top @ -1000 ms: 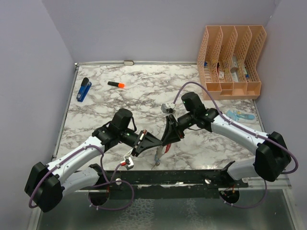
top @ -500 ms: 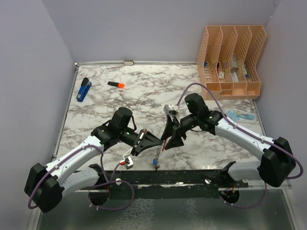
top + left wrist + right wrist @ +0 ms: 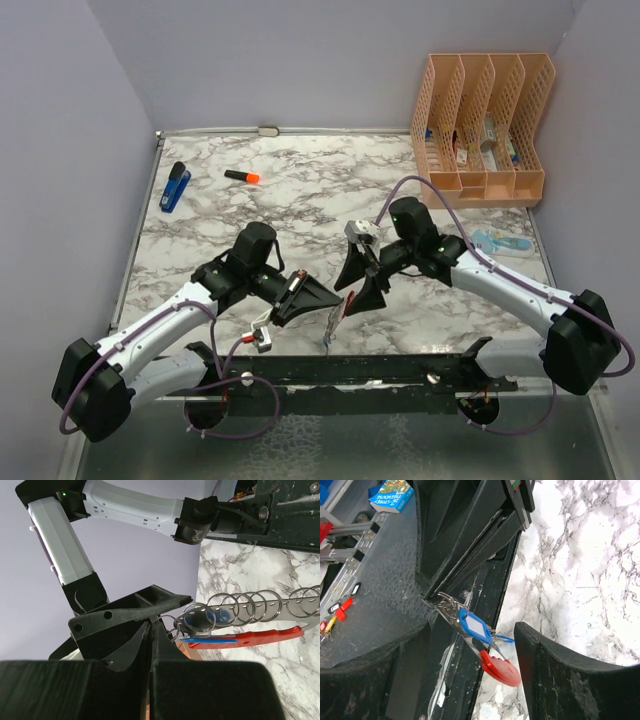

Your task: Put the keys on the keyring

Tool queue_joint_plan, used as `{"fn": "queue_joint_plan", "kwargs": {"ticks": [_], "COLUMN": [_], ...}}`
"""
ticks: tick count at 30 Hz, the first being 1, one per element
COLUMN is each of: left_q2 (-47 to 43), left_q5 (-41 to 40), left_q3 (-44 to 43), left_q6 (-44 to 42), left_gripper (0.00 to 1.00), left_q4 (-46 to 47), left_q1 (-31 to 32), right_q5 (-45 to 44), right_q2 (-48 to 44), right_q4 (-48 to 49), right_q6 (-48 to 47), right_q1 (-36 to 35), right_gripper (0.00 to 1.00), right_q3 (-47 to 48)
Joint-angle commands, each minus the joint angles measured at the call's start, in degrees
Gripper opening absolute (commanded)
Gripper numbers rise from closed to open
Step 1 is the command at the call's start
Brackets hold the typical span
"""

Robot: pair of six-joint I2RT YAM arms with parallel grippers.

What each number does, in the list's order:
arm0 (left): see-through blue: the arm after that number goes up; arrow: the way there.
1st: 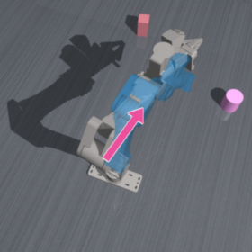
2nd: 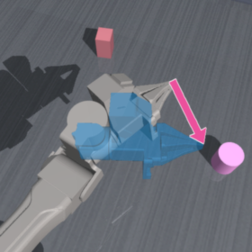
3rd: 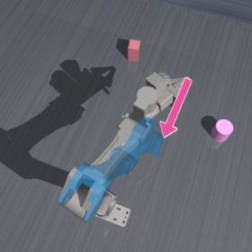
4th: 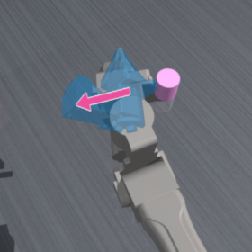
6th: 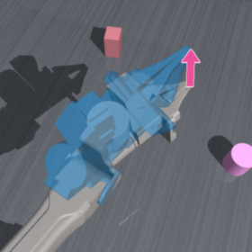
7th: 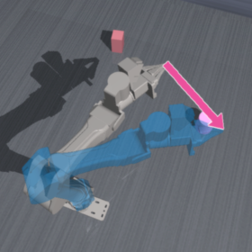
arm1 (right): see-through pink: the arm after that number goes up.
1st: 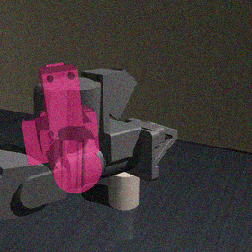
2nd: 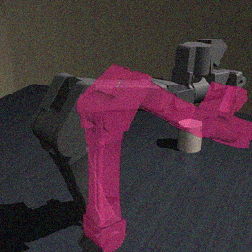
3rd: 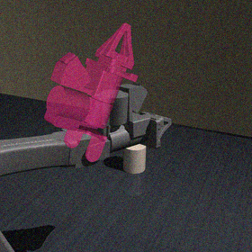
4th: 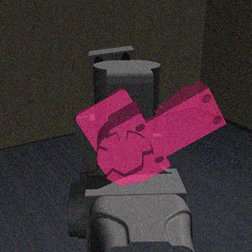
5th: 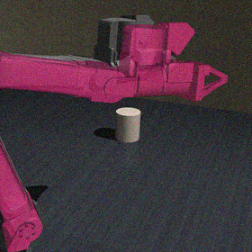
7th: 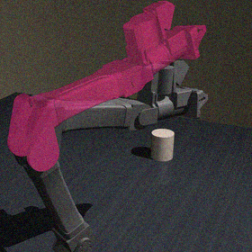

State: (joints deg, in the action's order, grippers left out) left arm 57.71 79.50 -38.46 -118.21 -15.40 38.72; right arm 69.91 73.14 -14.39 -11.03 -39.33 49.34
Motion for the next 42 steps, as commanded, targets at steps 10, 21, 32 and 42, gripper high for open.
{"fn": "queue_joint_plan", "kwargs": {"ticks": [10,21,32,42], "left_q2": [2.8,3.6,3.3,3.2], "left_q5": [4.9,4.0,3.5,1.8], "left_q3": [0.4,-0.7,-1.0,-1.9], "left_q6": [-40.7,-40.7,-40.7,-40.3], "left_gripper": [0.00,0.00,0.00,0.00], "left_q4": [4.1,6.1,5.3,4.9], "left_q1": [-0.1,-0.5,-0.7,-2.6], "right_q5": [2.7,3.5,2.9,2.0], "right_q2": [-1.1,-1.1,-0.6,1.3], "right_q4": [10.7,12.2,14.8,15.0], "right_q6": [3.8,5.0,6.5,8.3], "right_q1": [-0.3,-0.3,-0.3,-0.3], "right_gripper": [0.64,0.64,0.49,0.15], "right_q3": [-0.6,-3.5,-4.4,-3.7]}}
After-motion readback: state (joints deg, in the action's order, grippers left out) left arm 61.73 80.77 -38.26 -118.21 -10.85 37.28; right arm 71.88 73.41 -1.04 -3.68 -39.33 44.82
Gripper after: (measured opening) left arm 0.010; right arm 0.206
